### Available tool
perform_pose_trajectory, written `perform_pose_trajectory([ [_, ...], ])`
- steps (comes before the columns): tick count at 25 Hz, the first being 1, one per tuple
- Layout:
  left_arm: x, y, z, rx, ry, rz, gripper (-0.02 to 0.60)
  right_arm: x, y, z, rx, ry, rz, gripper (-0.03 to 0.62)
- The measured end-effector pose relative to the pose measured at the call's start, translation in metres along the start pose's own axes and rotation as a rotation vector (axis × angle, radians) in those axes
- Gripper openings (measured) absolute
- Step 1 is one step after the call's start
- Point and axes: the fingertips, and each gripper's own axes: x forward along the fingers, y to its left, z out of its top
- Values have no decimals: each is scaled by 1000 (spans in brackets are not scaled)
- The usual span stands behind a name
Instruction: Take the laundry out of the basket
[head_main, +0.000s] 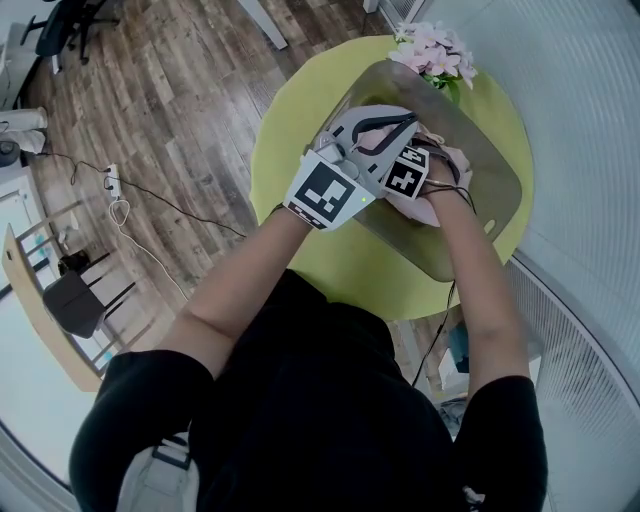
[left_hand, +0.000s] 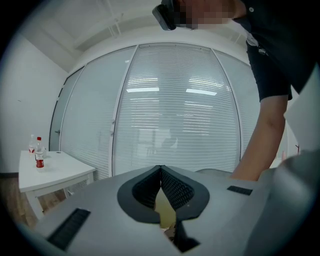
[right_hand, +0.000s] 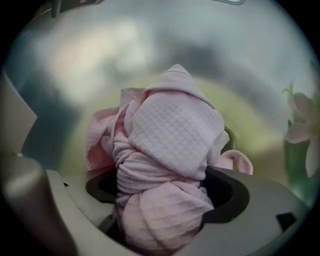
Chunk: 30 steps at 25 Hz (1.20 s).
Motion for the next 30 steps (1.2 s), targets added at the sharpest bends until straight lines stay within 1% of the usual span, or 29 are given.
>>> perform_pose_trajectory([
  [1, 0, 0, 0, -2, -1, 1, 11, 0, 4, 0, 12, 6, 21, 453],
  [2, -1, 0, 0, -3, -3, 1, 11, -2, 21, -3, 57, 36, 103, 454],
  [3, -2, -1, 0, -3, -4, 2, 11, -8, 53, -10, 144, 92, 252, 456],
  [4, -3, -1, 0, -3, -5, 2, 11, -15, 90, -20, 252, 165, 433, 456],
  [5, -3, -1, 0, -2, -5, 3, 11, -21, 122, -29, 345, 233, 586, 456],
  [6, -3, -1, 0, -2, -5, 4, 11, -26, 141, -36, 401, 280, 676, 456],
  [7, -3, 0, -1, -1, -5, 5, 11, -27, 148, -37, 421, 295, 712, 456],
  [8, -3, 0, -1, -1, -5, 6, 11, -26, 148, -34, 415, 279, 714, 454],
  [9, -3, 0, -1, -1, -5, 7, 11, -23, 141, -27, 386, 237, 683, 454],
  [10, -3, 0, -1, -1, -6, 8, 11, -18, 122, -19, 329, 179, 592, 454],
  [11, -3, 1, -1, -1, -5, 8, 11, -11, 91, -10, 243, 116, 436, 453],
  [12, -3, 0, -1, 0, -5, 9, 11, -5, 53, -3, 147, 59, 251, 453],
  [13, -3, 0, -1, 0, -6, 9, 11, -1, 22, 2, 71, 22, 98, 453],
  [14, -2, 0, -1, 0, -6, 8, 11, 0, 5, 3, 31, 11, 14, 451],
  [15, -2, -1, -1, 0, -6, 6, 11, -2, 1, 1, 22, 17, -9, 449],
  [17, -3, -2, -1, 3, -6, 3, 11, -7, 7, -1, 32, 28, 17, 442],
  [20, -6, -2, 3, 19, -4, 4, 11, -17, 18, 6, 32, -1, 52, 437],
  [24, -10, -2, 15, 27, -14, 15, 11, -38, 24, 7, 40, -14, 58, 437],
  [30, -17, -7, 36, 48, -33, 30, 11, -70, 33, 2, 27, 8, 58, 437],
])
